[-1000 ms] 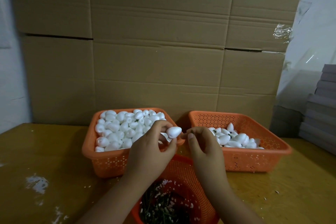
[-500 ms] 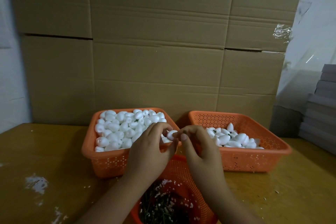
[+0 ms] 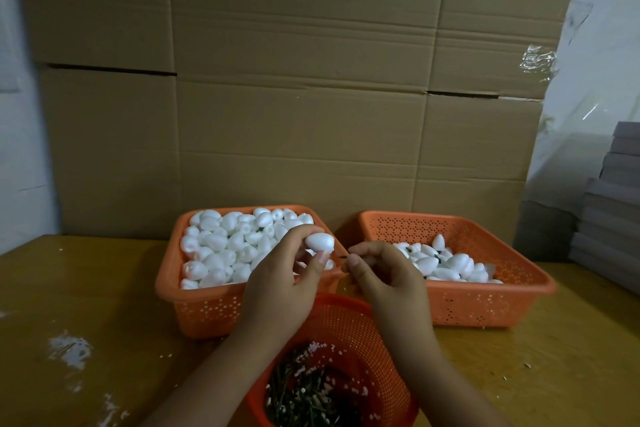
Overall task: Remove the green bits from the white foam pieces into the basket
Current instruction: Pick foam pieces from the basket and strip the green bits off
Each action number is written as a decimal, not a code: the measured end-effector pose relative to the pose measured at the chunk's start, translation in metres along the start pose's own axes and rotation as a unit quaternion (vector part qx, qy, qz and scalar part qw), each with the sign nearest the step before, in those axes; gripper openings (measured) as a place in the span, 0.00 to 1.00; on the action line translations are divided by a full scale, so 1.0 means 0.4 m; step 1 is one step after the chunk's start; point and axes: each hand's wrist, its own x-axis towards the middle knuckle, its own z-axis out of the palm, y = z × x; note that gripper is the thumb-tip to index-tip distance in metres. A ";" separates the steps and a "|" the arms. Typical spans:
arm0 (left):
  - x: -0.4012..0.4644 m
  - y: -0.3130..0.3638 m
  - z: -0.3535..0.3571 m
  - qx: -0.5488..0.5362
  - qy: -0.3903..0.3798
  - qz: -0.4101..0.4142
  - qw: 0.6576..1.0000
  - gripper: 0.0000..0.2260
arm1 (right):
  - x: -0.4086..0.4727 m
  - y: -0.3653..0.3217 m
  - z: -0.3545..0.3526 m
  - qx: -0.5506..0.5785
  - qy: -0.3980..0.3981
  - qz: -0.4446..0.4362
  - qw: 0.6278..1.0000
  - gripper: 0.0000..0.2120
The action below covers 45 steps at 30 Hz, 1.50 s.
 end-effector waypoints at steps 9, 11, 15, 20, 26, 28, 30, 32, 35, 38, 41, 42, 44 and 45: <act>-0.002 0.008 -0.003 -0.015 -0.011 0.008 1.000 0.09 | 0.001 -0.003 0.003 0.056 -0.005 0.015 0.998 0.06; -0.002 0.005 -0.002 -0.024 -0.015 0.006 1.000 0.08 | 0.000 -0.002 0.001 0.053 -0.008 0.017 0.998 0.03; -0.001 0.008 0.000 -0.038 -0.031 0.003 0.999 0.08 | 0.000 0.003 0.000 0.046 -0.015 0.016 0.999 0.02; -0.002 0.016 0.001 -0.049 -0.046 0.013 0.998 0.10 | 0.003 0.005 -0.002 0.042 -0.012 0.016 0.999 0.03; -0.004 0.012 0.002 -0.072 -0.057 0.008 0.996 0.09 | 0.003 0.004 -0.004 0.032 -0.019 0.015 0.999 0.04; -0.004 0.012 0.003 -0.082 -0.059 0.004 0.995 0.09 | 0.002 0.004 -0.005 0.032 -0.019 0.017 0.999 0.04; -0.004 0.013 0.005 -0.096 -0.061 -0.003 0.993 0.09 | 0.002 0.005 -0.005 0.033 -0.016 0.017 0.999 0.04; -0.003 0.015 0.007 -0.110 -0.060 -0.014 0.992 0.09 | 0.003 0.005 -0.004 0.041 -0.012 0.019 0.999 0.03; -0.001 0.016 0.009 -0.117 -0.054 -0.027 0.991 0.10 | 0.003 0.004 -0.004 0.044 -0.010 0.026 0.999 0.03; 0.001 0.015 0.007 -0.108 -0.047 -0.033 0.993 0.07 | 0.003 0.007 -0.004 0.031 -0.013 0.036 0.999 0.03; 0.002 0.019 0.005 -0.102 -0.045 -0.034 0.993 0.07 | 0.004 0.006 -0.004 0.025 -0.012 0.028 0.999 0.02; 0.002 0.020 0.006 -0.101 -0.044 -0.032 0.993 0.09 | 0.003 0.005 -0.003 0.027 -0.009 0.025 0.999 0.02; 0.001 0.022 0.007 -0.105 -0.043 -0.036 0.993 0.14 | 0.002 0.004 -0.002 0.036 -0.001 0.024 0.999 0.04; -0.001 0.021 0.007 -0.104 -0.044 -0.036 0.993 0.16 | 0.002 0.005 -0.002 0.041 0.001 0.026 0.999 0.05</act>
